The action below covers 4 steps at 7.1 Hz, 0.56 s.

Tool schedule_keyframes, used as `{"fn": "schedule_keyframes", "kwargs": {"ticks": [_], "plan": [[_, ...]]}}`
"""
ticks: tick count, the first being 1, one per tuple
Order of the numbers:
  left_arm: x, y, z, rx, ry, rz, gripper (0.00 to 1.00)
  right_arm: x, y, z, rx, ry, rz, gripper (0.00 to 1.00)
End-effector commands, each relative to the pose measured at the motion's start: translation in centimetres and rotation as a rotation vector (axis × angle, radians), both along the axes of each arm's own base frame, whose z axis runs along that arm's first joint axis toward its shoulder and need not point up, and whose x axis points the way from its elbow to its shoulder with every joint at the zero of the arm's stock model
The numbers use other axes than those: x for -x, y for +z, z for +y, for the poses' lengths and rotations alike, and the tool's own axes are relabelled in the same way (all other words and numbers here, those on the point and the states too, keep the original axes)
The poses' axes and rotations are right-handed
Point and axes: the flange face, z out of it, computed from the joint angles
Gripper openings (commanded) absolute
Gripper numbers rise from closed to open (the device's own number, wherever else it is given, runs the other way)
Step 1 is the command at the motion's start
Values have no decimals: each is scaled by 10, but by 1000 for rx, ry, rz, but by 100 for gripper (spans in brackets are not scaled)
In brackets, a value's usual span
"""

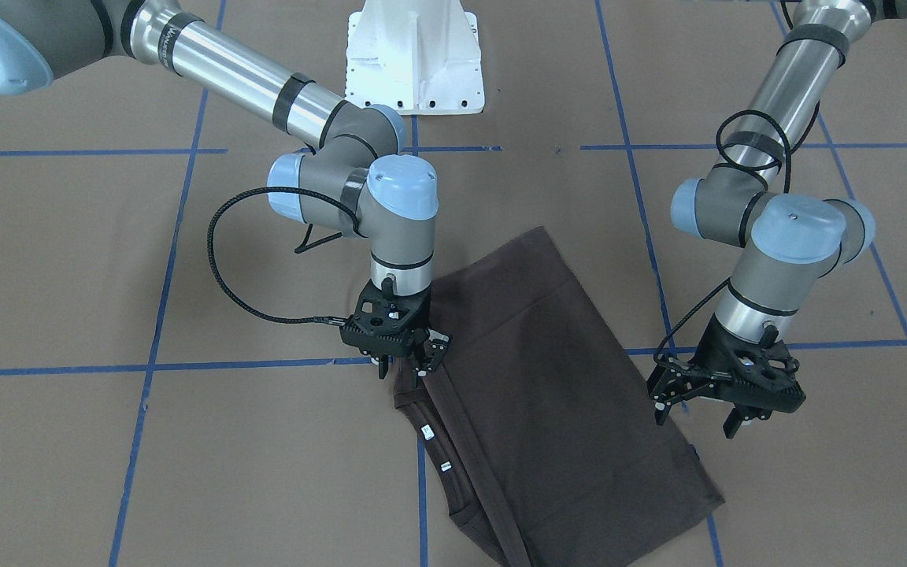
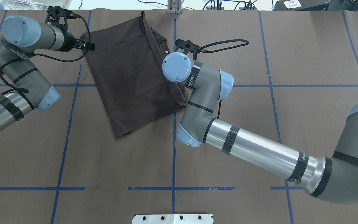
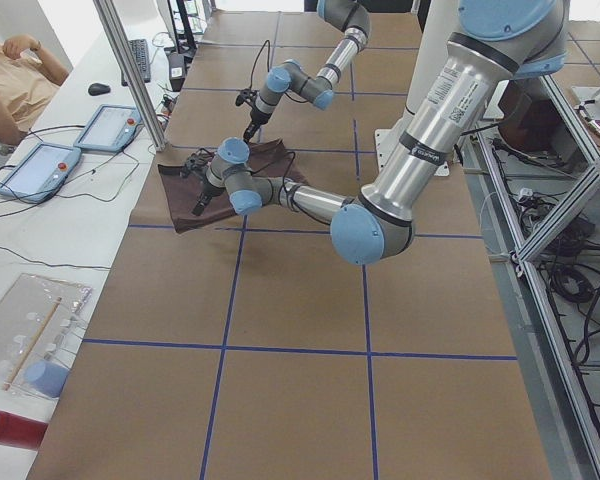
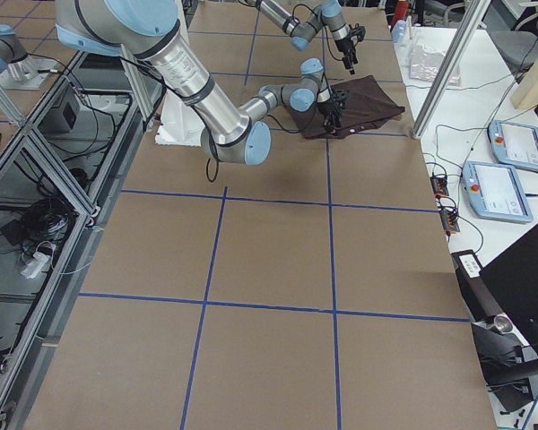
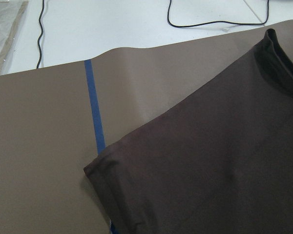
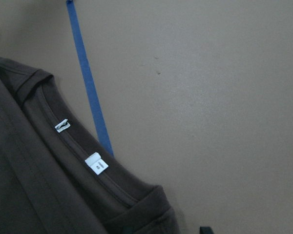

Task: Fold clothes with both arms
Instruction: 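Move the right gripper to the shirt's collar edge while the left holds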

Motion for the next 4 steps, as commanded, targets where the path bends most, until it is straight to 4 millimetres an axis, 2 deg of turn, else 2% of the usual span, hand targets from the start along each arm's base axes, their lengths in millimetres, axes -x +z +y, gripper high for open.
{"fn": "schedule_keyframes", "kwargs": {"ticks": [1, 4], "plan": [[-2, 1, 1, 4, -1, 0, 100, 7, 6, 6, -2, -2, 16, 50], [-2, 2, 2, 5, 1, -1, 100, 14, 11, 14, -7, -4, 26, 43]]}}
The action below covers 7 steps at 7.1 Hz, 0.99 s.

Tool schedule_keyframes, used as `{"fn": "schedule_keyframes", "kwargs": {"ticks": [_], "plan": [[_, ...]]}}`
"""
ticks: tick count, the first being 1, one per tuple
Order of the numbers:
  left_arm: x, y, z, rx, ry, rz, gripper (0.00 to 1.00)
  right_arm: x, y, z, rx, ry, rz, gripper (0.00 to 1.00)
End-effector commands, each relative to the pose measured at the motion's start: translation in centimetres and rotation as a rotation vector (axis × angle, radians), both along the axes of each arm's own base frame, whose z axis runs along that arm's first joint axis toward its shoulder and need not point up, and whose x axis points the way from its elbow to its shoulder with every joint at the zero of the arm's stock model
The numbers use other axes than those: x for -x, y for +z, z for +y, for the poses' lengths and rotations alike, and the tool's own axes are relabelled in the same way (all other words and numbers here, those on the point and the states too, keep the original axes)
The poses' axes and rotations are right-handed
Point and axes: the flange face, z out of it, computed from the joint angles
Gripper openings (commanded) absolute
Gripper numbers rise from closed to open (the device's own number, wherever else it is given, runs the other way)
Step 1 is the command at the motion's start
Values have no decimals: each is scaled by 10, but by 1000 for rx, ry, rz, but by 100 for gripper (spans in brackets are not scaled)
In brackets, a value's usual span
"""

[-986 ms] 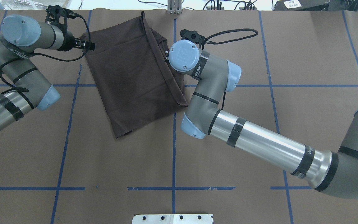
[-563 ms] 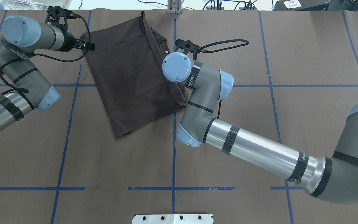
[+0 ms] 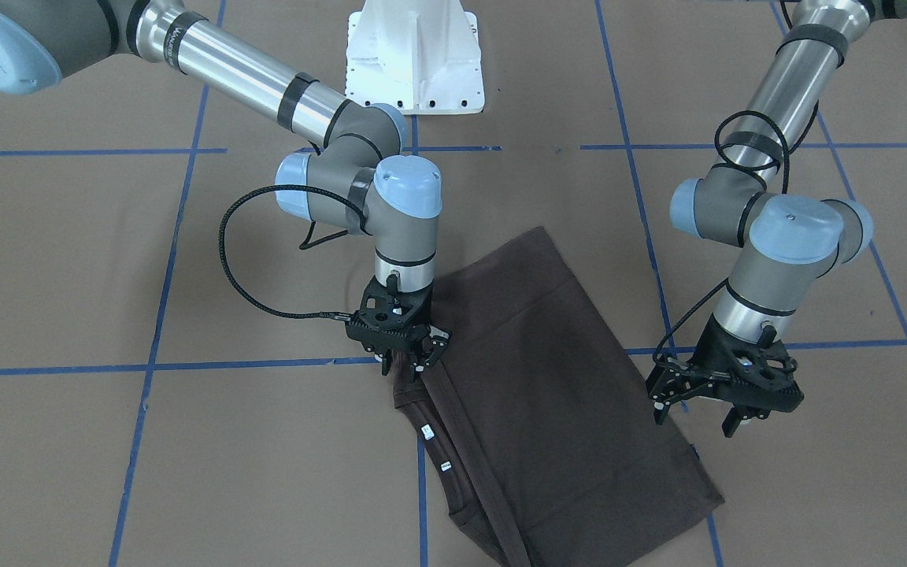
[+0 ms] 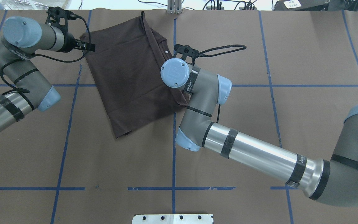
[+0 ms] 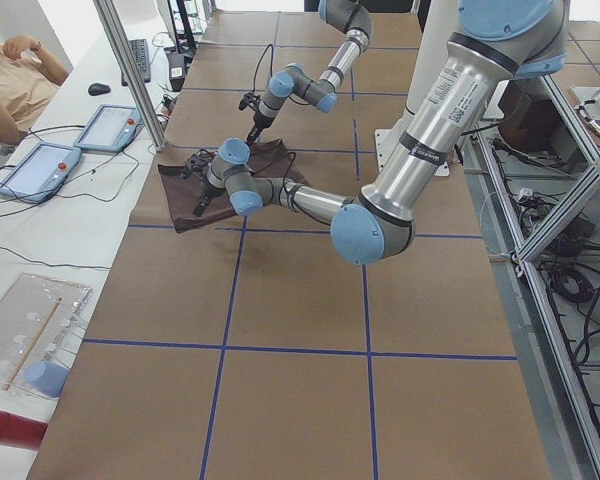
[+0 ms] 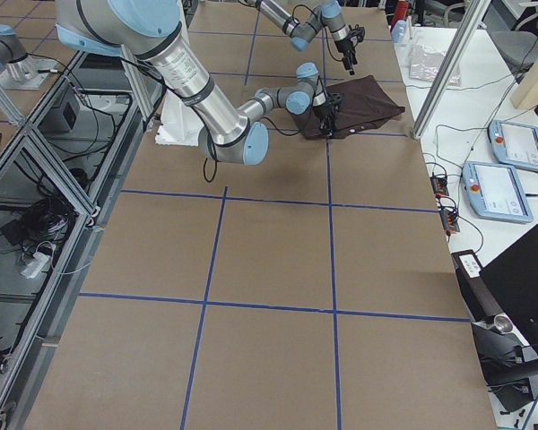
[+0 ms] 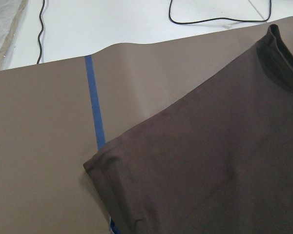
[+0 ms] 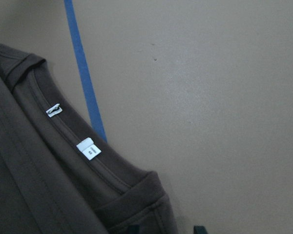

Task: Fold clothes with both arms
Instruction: 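Move the right gripper to the shirt's collar edge while the left holds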

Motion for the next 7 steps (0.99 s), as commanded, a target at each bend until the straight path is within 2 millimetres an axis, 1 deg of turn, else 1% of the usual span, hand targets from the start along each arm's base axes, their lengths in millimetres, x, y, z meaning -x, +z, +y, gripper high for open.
{"fn": "schedule_keyframes", "kwargs": {"ticks": [1, 2, 4, 6, 7], "plan": [[1, 8, 2, 8, 0, -7, 100, 3, 3, 3, -2, -2, 7, 29], [1, 8, 2, 9, -1, -6, 100, 3, 5, 4, -2, -8, 15, 0], [1, 7, 3, 9, -2, -4, 100, 3, 2, 5, -5, -10, 15, 0], [-5, 4, 6, 8, 7, 1, 100, -4, -11, 8, -14, -14, -7, 0], [-14, 1, 11, 4, 21, 6, 100, -26, -6, 21, -12, -15, -5, 0]]}}
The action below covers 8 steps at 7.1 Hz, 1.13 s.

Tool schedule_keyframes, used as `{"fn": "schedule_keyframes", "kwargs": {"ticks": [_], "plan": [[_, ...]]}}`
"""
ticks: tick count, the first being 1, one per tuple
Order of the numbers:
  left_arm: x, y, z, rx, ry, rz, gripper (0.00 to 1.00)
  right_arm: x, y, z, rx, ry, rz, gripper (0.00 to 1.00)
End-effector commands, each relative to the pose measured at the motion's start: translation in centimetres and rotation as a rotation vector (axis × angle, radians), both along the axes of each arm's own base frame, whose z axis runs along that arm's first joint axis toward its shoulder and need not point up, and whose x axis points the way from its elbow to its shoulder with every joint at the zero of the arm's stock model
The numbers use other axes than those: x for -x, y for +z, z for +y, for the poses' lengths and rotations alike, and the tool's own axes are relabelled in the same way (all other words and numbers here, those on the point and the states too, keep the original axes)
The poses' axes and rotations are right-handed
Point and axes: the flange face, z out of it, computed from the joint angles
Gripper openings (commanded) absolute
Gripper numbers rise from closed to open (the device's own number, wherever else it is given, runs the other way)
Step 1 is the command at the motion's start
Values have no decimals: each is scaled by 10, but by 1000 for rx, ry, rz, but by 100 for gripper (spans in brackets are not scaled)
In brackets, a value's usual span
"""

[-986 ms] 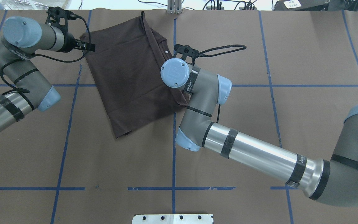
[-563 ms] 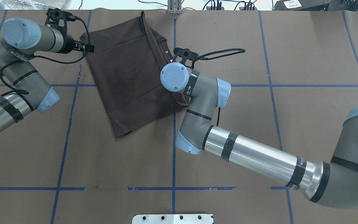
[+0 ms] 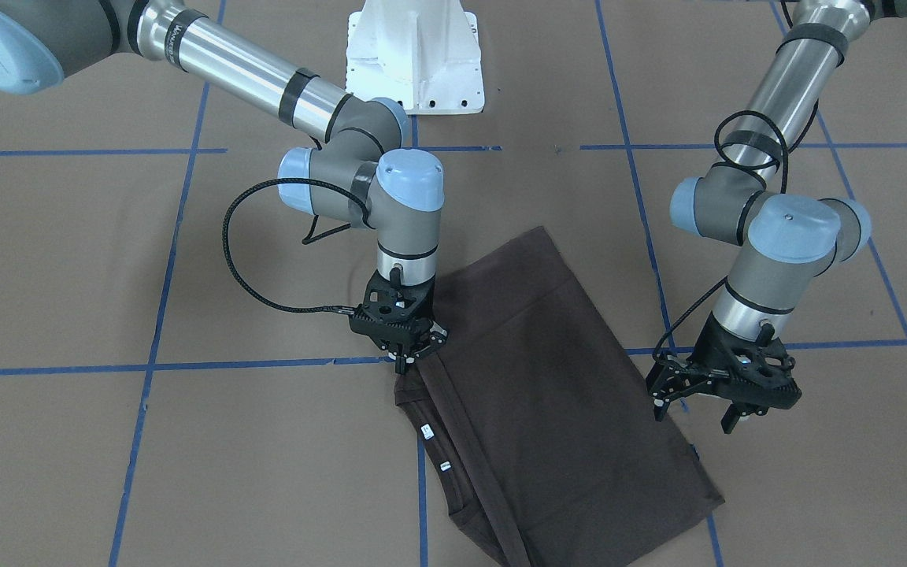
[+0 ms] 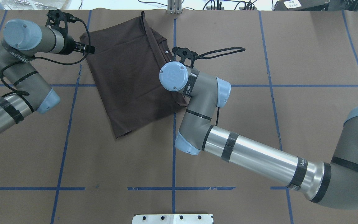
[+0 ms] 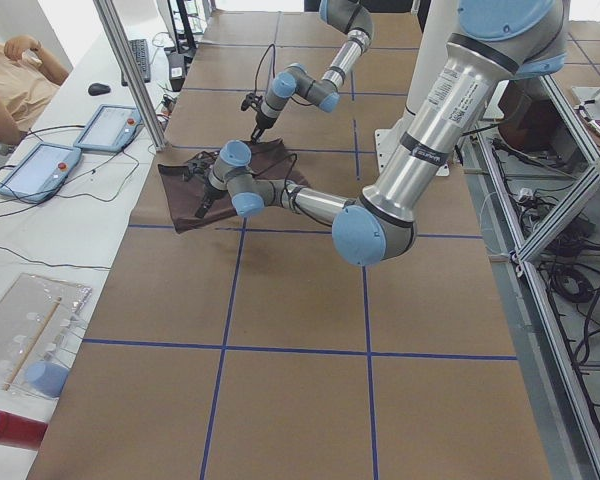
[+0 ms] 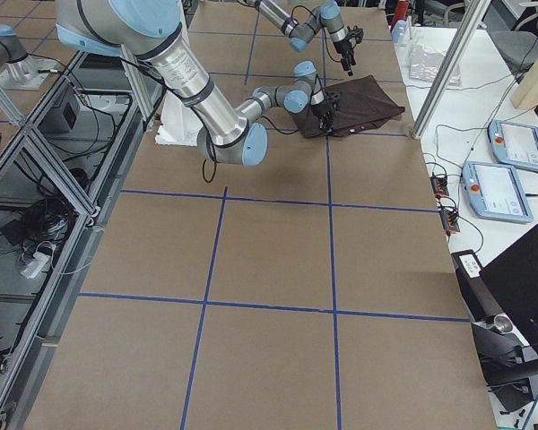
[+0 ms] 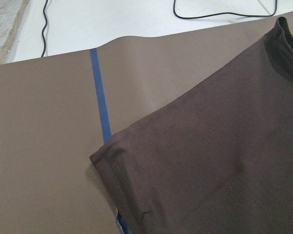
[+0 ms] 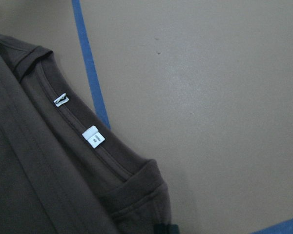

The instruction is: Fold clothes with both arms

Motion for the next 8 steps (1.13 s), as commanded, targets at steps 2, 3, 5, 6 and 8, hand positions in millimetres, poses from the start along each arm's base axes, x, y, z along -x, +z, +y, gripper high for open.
{"fn": "schedule_keyframes", "kwargs": {"ticks": [2, 3, 5, 6, 8], "plan": [[-16, -10, 10, -12, 26, 15, 100, -61, 49, 82, -41, -31, -24, 0], [-15, -12, 10, -14, 26, 17, 100, -77, 66, 114, -60, -47, -25, 0], [-17, -14, 12, -17, 29, 19, 100, -104, 92, 181, -101, -87, -20, 0], [-17, -14, 12, -17, 29, 19, 100, -106, 87, 199, -115, -95, -34, 0], [-20, -15, 13, -17, 33, 21, 100, -107, 90, 213, -119, -109, -35, 0]]}}
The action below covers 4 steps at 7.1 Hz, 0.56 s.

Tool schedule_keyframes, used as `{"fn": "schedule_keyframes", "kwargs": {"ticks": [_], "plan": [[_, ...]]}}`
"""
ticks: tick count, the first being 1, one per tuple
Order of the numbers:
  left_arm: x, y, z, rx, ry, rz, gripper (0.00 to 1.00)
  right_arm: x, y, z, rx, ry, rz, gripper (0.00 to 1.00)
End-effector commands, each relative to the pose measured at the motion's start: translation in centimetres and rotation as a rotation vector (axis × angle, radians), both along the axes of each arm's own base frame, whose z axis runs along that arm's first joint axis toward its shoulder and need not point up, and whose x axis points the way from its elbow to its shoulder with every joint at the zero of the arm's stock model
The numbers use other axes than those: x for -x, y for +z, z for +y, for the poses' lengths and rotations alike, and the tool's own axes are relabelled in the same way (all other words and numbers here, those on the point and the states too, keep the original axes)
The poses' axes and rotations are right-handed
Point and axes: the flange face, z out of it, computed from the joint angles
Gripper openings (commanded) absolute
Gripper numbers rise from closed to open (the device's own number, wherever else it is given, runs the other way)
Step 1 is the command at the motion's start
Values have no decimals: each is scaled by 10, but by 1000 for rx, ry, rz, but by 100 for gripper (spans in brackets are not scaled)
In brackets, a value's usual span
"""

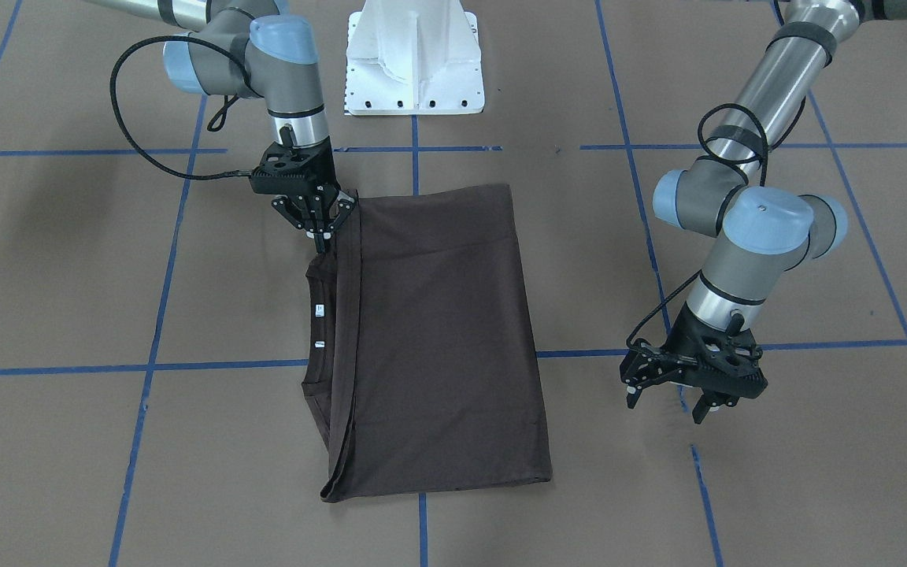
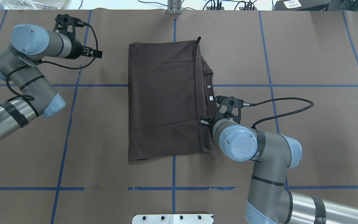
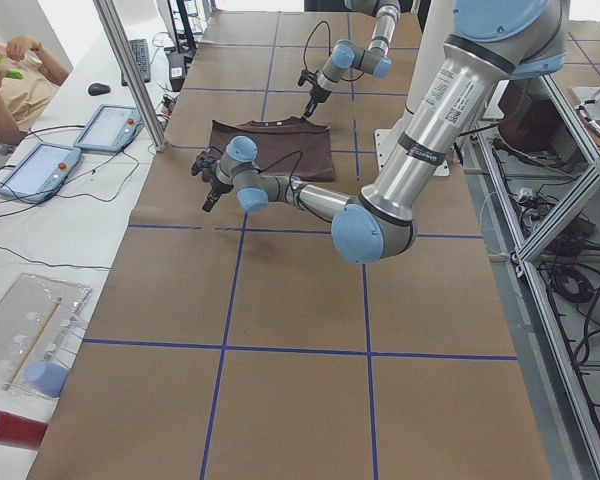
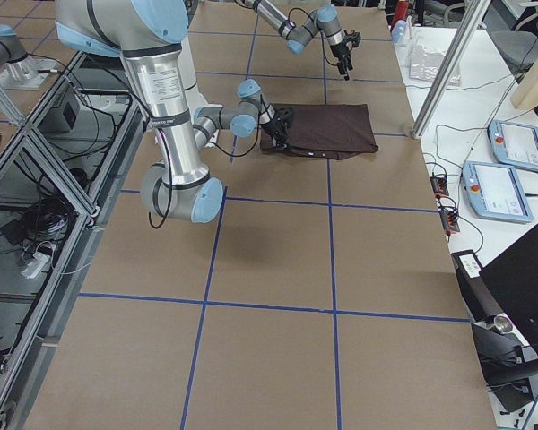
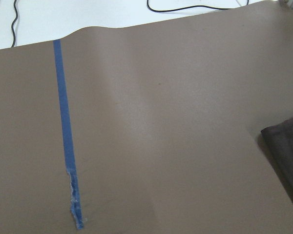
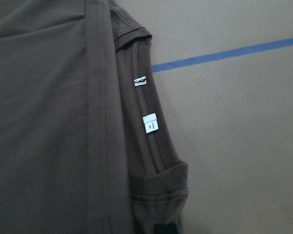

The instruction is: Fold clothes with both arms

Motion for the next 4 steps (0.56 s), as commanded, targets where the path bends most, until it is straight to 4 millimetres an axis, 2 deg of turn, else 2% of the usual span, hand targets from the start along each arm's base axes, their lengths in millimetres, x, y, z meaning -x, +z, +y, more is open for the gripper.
{"fn": "schedule_keyframes", "kwargs": {"ticks": [1, 2, 3, 4], "plan": [[-1, -2, 1, -3, 2, 2, 100, -8, 4, 13, -6, -11, 0, 62], [-1, -5, 1, -6, 3, 6, 100, -16, 0, 15, -17, -20, -4, 100], [-3, -7, 4, -9, 7, 9, 100, -25, -21, 21, -48, -64, 19, 100], [-4, -7, 4, -8, 9, 8, 100, -28, -37, 43, -71, -123, 70, 100]]}}
